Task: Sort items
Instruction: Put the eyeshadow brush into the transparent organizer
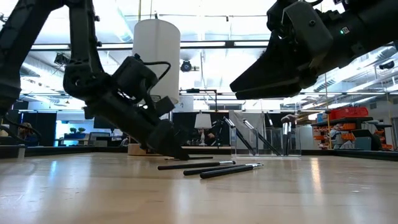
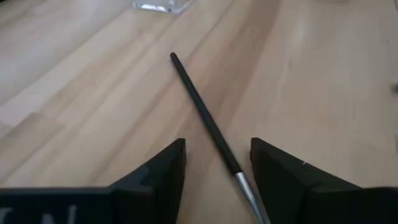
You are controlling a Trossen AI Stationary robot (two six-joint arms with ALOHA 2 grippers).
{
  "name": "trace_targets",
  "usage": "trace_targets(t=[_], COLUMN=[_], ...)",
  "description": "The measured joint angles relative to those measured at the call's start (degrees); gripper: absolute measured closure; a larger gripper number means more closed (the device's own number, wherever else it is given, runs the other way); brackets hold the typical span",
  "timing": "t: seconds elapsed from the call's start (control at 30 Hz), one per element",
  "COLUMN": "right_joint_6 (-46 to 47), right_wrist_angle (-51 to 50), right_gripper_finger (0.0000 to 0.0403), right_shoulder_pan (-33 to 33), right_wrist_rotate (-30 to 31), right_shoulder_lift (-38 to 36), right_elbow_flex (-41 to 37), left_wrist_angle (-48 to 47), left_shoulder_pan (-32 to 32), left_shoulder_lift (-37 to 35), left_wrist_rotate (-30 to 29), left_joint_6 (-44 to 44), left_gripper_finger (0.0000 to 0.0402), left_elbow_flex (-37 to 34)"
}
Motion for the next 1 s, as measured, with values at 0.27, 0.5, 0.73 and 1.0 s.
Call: trace_targets(t=[0.27,0.5,0.73,1.0], right_joint_6=[0.20,0.17,0.07,0.37], right_wrist_angle=[-0.02,-0.01,-1.09,-3.17], right_gripper_finger=[0.0168,0.0168,0.0168,0.0168], right_shoulder_pan=[0.00,0.79,1.46,0.13], right_wrist_rotate=[-0.35,-0.37,-0.45,-0.48], right_shoulder_lift=[0.00,0.00,0.00,0.00], right_elbow_flex=[0.00,0.00,0.00,0.00], left_wrist_angle=[2.15,0.70,0.67,-0.48], left_shoulder_pan=[1.68,1.10,-1.20,-4.27], left_shoulder_lift=[4.05,4.11,4.11,2.08], left_wrist_rotate=[2.46,4.11,3.21,5.27], left_joint_6=[-0.89,0.23,0.76,-2.19], left_gripper_finger=[0.0287,0.0370,0.0388,0.0389], left_elbow_flex=[0.20,0.29,0.27,0.01])
